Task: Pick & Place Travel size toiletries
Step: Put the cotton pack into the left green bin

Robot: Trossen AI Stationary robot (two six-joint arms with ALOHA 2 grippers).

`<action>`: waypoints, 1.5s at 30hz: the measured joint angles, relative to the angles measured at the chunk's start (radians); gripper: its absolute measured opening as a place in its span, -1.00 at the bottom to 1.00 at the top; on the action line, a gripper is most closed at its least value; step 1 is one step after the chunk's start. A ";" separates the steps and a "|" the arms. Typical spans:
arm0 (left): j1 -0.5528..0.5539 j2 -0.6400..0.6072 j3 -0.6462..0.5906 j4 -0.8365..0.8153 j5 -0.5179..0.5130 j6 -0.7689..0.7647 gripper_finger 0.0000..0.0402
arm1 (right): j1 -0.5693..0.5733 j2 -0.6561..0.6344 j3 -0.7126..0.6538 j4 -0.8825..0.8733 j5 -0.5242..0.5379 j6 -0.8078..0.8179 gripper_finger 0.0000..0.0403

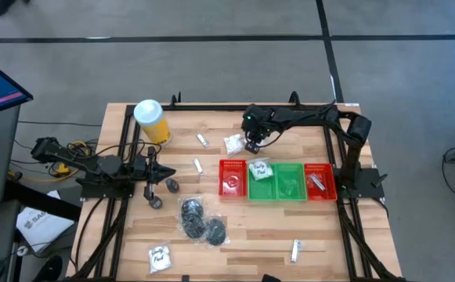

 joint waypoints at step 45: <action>0.000 0.000 0.000 0.001 0.000 0.000 -0.94 | 0.352 -0.349 0.076 -0.280 0.311 0.114 -1.00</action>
